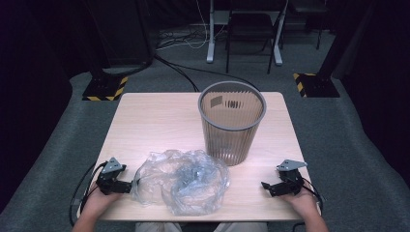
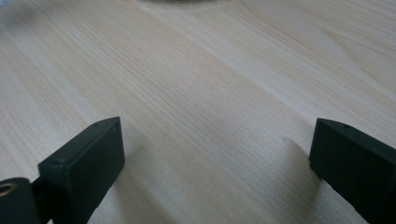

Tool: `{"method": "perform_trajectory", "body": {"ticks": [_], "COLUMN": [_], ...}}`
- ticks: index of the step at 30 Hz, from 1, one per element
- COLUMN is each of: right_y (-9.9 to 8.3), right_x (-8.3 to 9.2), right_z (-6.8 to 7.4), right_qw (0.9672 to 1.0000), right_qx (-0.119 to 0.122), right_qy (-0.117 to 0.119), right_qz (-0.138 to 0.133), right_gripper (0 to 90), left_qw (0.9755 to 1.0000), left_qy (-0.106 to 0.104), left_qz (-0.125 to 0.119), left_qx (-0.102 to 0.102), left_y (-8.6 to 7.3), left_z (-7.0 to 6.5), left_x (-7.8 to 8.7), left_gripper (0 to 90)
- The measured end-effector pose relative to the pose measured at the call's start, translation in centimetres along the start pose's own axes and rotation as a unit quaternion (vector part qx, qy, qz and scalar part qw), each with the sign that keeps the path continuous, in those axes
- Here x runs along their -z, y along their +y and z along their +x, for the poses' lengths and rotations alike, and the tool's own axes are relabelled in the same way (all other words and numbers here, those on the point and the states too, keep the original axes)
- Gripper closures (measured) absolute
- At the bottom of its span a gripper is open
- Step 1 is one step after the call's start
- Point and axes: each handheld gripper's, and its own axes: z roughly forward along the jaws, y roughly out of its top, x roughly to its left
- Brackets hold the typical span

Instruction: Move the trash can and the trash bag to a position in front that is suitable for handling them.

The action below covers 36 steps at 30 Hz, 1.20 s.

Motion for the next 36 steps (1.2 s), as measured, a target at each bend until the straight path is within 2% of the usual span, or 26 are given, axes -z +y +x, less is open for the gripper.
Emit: {"method": "perform_trajectory", "body": {"ticks": [6, 10, 14, 16, 17, 22, 24, 27, 29, 31, 36], "right_y": [0.0, 0.2, 0.3, 0.5, 0.6, 1.0, 1.2, 1.6, 1.8, 2.1, 3.6], "right_x": [0.0, 0.5, 0.7, 0.8, 1.0, 2.1, 2.9, 4.2, 4.9, 5.4, 6.5], "right_z": [0.1, 0.0, 0.0, 0.1, 0.4, 0.9, 1.2, 1.6, 1.6, 1.6, 1.9], "right_qw": [1.0, 1.0, 0.9999, 0.9998, 0.9997, 0.9992, 0.9988, 0.9982, 0.9983, 0.998, 0.9974], "right_qx": [-0.005, -0.005, -0.01, -0.003, 0.008, 0.012, 0.022, 0.025, 0.02, 0.029, 0.018], "right_qy": [-0.005, -0.004, -0.007, -0.014, -0.022, -0.038, -0.042, -0.048, -0.043, -0.035, -0.039], "right_qz": [0.002, 0.004, 0.009, 0.012, 0.008, -0.003, -0.01, -0.026, -0.035, -0.043, -0.058], "right_gripper": [1.6, 17.1, 21.1, 21.8, 23.9, 29.0, 29.5, 29.1, 27.5, 27.5, 26.8], "left_qw": [1.0, 1.0, 1.0, 0.9999, 0.9999, 0.9998, 0.9998, 0.9999, 0.9999, 0.9999, 0.9999], "left_qy": [0.0, 0.004, 0.0, -0.004, -0.005, -0.009, -0.01, -0.011, -0.011, -0.011, -0.012], "left_qz": [0.0, -0.004, 0.001, 0.011, 0.013, 0.015, 0.013, 0.009, 0.007, 0.006, 0.001], "left_qx": [0.0, 0.005, 0.004, -0.002, -0.004, -0.007, -0.007, -0.008, -0.009, -0.008, -0.008], "left_y": [0.0, -0.1, -0.1, -0.1, -0.1, -0.1, -0.1, -0.2, -0.3, -0.3, -0.4], "left_z": [0.0, 0.0, -0.2, -0.5, -0.6, -0.8, -0.8, -0.7, -0.7, -0.7, -0.7], "left_x": [0.0, 0.1, 0.4, 0.6, 0.7, 0.8, 0.8, 0.8, 0.8, 0.8, 0.8], "left_gripper": [11.2, 13.1, 15.7, 17.6, 18.8, 20.2, 20.2, 20.2, 20.1, 20.1, 20.1]}}
